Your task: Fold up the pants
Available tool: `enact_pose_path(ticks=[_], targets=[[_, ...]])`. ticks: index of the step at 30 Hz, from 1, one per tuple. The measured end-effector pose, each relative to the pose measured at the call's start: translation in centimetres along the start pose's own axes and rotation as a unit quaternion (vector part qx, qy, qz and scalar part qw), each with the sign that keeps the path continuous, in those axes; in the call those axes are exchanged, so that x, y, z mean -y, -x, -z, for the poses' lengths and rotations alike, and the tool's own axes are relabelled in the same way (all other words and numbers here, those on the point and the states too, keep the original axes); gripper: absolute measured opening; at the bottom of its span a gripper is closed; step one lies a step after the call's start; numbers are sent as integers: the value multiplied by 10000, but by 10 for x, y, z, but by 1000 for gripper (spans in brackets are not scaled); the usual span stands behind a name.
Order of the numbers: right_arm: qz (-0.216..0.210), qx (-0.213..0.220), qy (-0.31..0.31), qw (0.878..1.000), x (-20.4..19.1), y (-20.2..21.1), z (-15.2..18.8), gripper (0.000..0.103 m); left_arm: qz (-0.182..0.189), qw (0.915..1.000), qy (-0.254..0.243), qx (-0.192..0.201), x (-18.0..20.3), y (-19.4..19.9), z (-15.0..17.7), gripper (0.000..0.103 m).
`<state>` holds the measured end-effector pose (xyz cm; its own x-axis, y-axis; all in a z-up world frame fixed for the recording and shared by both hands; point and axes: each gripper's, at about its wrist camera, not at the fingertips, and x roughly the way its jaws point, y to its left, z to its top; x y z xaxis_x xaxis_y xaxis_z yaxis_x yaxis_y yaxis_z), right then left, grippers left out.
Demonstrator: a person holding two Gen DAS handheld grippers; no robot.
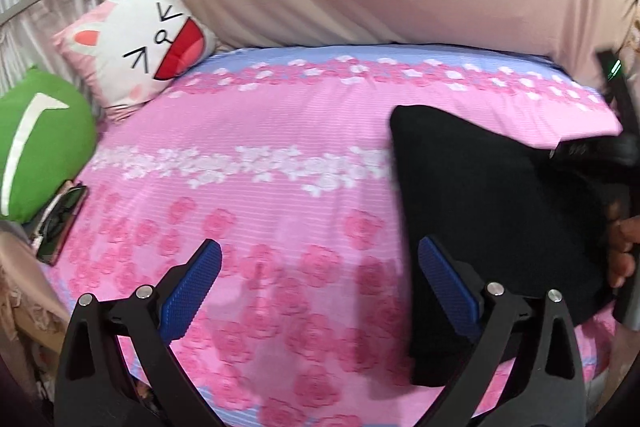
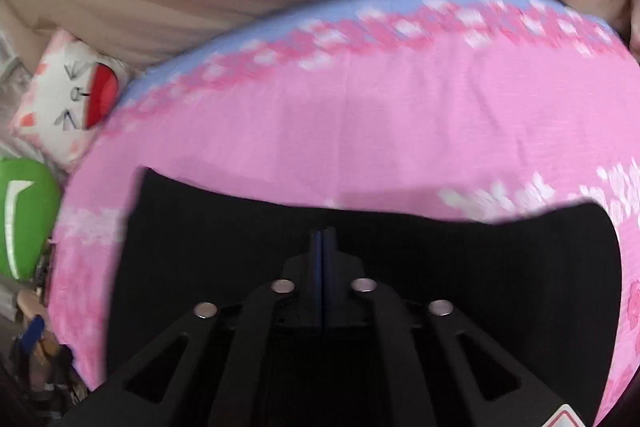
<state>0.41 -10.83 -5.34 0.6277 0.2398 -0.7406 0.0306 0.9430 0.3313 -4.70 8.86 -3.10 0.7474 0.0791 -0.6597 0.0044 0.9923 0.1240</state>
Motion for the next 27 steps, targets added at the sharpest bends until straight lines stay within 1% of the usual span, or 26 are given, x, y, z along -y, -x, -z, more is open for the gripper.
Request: enact_pose_path(ticks=[1,2,3,4,5,7,8,9,10,11,12,13,14,15,16,17,19,20,21,22,23,24,25,27], targets=[[-338,106,161,9992,-19,6,1,5,-24,10000,33,-42,-4,-2,0,97],[-527,110,316,9981,-36,6,3,5,-7,9999,73,-77,-7,-4,0,97],[-605,29,574,9965,-58,0,6,5,2,9999,101,-110,-10,-6,0,97],[-570,-68,807,9951,-77,-14,5,5,-1,9998,133,-135,-12,-8,0,97],[-474,-177,911,9945,-86,-30,4,5,-19,9998,153,-138,-14,-9,0,97],[-140,-467,1065,9931,-101,-70,6,1,-51,9998,152,-147,-16,-10,-1,97],[77,-323,1218,9920,-111,-77,4,2,-56,9998,149,-148,-16,-11,-1,97],[111,-371,1251,9914,-117,-70,4,5,-70,9998,151,-140,-17,-10,-2,97],[49,-353,1229,9918,-119,-64,2,5,-88,9998,147,-143,-17,-11,-2,97],[-184,-231,1176,9926,-117,-51,-3,5,-91,9997,140,-154,-18,-11,-3,97],[-322,-125,1121,9931,-113,-37,-4,4,-93,9997,144,-148,-17,-11,-3,97],[-344,1,1023,9942,-102,-22,-1,4,-106,9997,142,-157,-17,-13,-3,97],[-266,194,889,9955,-81,-5,-2,4,-111,9997,130,-187,-16,-15,-4,97],[-94,338,816,9960,-68,4,0,4,-96,9997,131,-207,-15,-16,-3,97],[347,508,686,9957,-46,18,3,5,-57,9996,131,-227,-12,-18,-3,97],[661,600,578,9943,-32,28,9,5,-43,9996,104,-260,-9,-20,-3,97],[1121,579,266,9917,4,40,17,5,-15,9996,38,-263,-2,-22,-3,97],[1349,524,-4,9895,30,41,23,1,-7,9996,-1,-267,2,-23,-3,97],[1259,436,-180,9909,50,38,27,0,2,9996,-27,-268,6,-23,-2,97],[999,339,-320,9939,62,36,30,0,20,9996,-59,-286,11,-24,-2,97],[633,396,-554,9957,73,41,33,0,31,9995,-89,-302,15,-24,-2,97],[514,398,-622,9959,73,49,35,0,27,9994,-117,-311,18,-24,-3,97],[503,453,-570,9961,69,58,37,3,17,9994,-150,-318,22,-23,-3,97],[688,753,-372,9941,62,84,44,9,21,9994,-190,-302,27,-21,-3,97]])
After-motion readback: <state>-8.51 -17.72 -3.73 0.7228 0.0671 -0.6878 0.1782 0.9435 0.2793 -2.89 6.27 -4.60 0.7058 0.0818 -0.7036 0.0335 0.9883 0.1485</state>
